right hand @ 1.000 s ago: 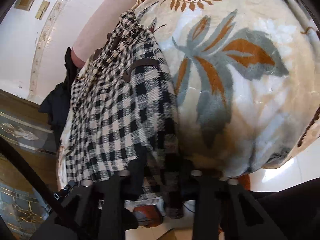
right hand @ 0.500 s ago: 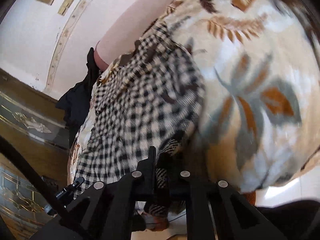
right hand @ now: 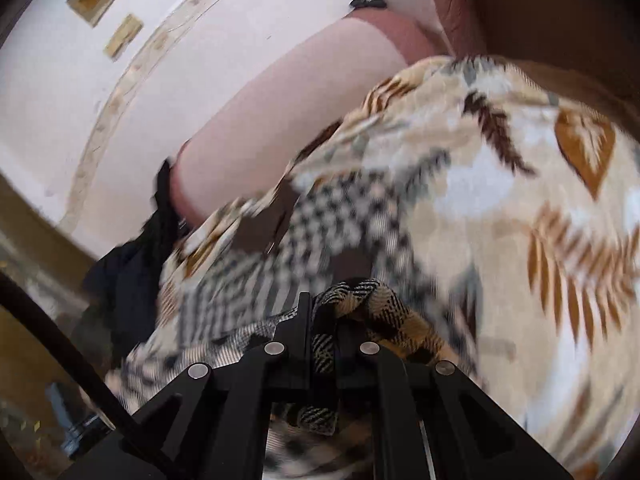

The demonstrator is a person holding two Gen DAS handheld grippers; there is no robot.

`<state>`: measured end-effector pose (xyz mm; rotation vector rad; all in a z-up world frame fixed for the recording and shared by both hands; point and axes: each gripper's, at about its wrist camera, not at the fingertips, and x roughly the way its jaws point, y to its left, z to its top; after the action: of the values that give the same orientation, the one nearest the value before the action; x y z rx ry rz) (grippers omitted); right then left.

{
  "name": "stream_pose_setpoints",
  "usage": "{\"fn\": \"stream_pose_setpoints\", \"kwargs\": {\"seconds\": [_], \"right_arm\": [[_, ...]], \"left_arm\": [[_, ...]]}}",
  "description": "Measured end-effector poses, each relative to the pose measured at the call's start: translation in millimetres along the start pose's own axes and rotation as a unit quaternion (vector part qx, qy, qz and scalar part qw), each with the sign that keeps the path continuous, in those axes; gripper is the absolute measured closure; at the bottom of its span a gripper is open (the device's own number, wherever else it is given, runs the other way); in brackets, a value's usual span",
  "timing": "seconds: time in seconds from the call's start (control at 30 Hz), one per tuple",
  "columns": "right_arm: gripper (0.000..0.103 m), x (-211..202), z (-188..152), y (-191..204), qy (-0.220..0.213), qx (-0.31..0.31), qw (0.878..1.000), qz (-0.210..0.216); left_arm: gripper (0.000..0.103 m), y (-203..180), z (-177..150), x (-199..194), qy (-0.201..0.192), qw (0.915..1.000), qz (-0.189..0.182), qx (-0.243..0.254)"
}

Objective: Fold large clothes

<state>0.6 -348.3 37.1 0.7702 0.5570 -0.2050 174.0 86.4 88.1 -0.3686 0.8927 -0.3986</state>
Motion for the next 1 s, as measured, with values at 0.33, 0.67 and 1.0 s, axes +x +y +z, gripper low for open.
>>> {"fn": "stream_pose_setpoints", "kwargs": {"seconds": [0.33,0.67,1.0], "right_arm": [[0.094,100,46,-41,0.025,0.047,0.997,-0.050],[0.092,147,68,-90,0.032,0.159,0.987,0.012],[0.035,120,85,-63,-0.044,0.095,0.994,-0.032]], "left_arm": [[0.096,9,58,87,0.027,0.9996,-0.006,-0.002],[0.091,9,100,118,0.004,0.9941,-0.097,-0.049],[0.072,32,105,125,-0.002,0.9729,-0.176,-0.150]]}}
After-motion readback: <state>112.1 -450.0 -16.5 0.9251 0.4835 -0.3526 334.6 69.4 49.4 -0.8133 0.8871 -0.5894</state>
